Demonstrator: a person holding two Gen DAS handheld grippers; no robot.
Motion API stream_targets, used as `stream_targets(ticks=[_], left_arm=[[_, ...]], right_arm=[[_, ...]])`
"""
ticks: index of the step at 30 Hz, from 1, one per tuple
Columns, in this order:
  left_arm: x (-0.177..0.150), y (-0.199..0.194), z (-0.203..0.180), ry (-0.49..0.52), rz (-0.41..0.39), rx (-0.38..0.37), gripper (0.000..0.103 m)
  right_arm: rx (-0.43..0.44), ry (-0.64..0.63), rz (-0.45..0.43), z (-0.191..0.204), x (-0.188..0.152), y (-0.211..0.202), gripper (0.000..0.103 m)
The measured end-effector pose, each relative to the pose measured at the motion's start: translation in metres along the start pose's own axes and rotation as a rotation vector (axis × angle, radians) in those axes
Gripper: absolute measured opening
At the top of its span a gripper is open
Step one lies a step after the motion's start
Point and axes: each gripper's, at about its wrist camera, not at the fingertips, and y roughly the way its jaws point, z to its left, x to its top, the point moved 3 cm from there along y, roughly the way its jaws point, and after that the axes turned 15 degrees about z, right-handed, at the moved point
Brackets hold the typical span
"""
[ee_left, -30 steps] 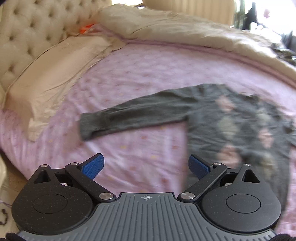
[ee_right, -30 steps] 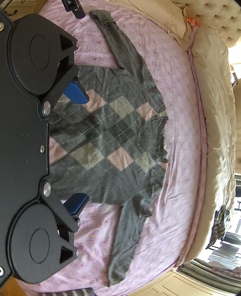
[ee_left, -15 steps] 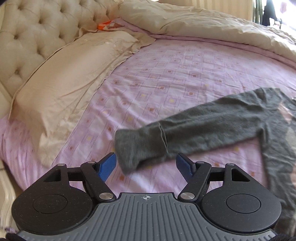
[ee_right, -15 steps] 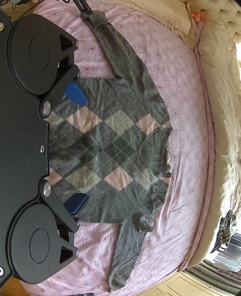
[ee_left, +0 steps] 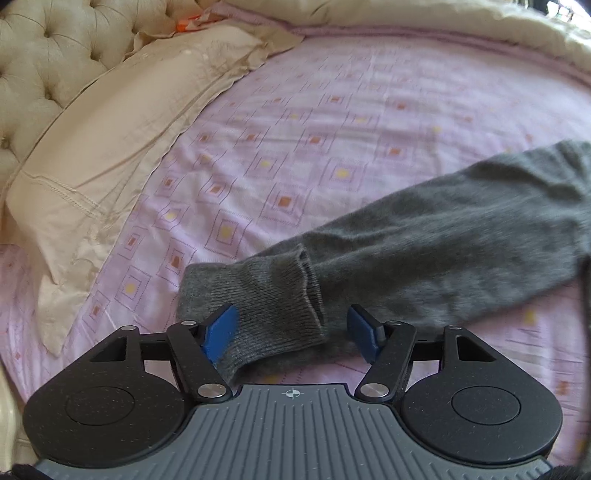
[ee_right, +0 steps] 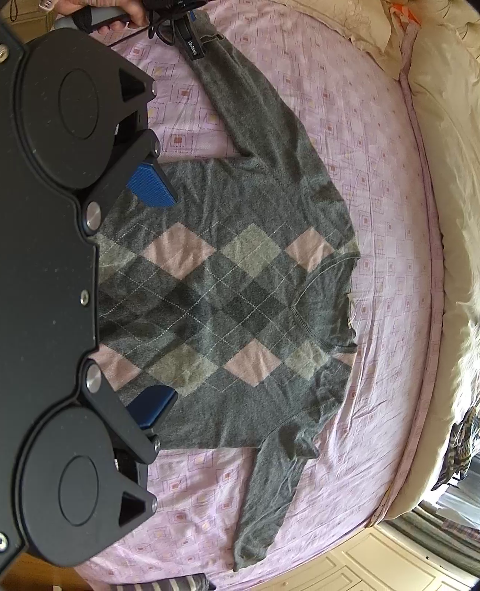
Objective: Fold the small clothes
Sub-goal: 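Move the left gripper to the sleeve cuff nearest it and close, then lift the sleeve with the left gripper and lay it across the sweater body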
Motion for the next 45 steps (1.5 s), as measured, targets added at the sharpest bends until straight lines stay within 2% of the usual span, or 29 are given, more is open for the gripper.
stream_targets(ticks=[3,5,7,11,16,24,32,35,38,45], left_arm=[[0.002,0.008,0.0,0.006,0.009,0.009,0.057],[0.003,0.008,-0.003,0.028,-0.003,0.02,0.051],[0.005,0.006,-0.003,0.052,-0.005,0.019,0.026],[0.002,0.002,0.016,-0.042,0.0,-0.078,0.006],[-0.002,-0.011,0.05,-0.127,-0.014,-0.157,0.005],[0.008,-0.062,0.106,-0.271,-0.08,-0.322,0.005],[0.042,-0.133,0.121,-0.311,-0.207,-0.403,0.005],[0.057,-0.166,0.106,-0.295,-0.264,-0.412,0.005],[0.07,-0.201,0.075,-0.245,-0.319,-0.419,0.005],[0.098,-0.259,-0.047,-0.109,-0.413,-0.52,0.005]], right_arm=[[-0.01,0.01,0.012,0.001,-0.002,0.001,0.102],[-0.019,0.015,0.02,0.002,-0.003,0.002,0.102],[-0.022,0.017,0.024,0.003,-0.004,0.002,0.102],[-0.017,0.017,0.022,0.004,-0.005,0.002,0.102],[0.003,0.004,0.018,0.008,-0.002,0.002,0.102],[0.065,-0.023,0.024,0.006,0.002,0.01,0.102],[0.148,-0.035,0.017,-0.021,0.003,0.02,0.102],[0.175,-0.044,0.013,-0.042,0.007,0.024,0.102],[0.208,-0.021,0.005,-0.069,0.012,0.026,0.102],[0.29,0.071,0.022,-0.146,0.023,0.045,0.102]])
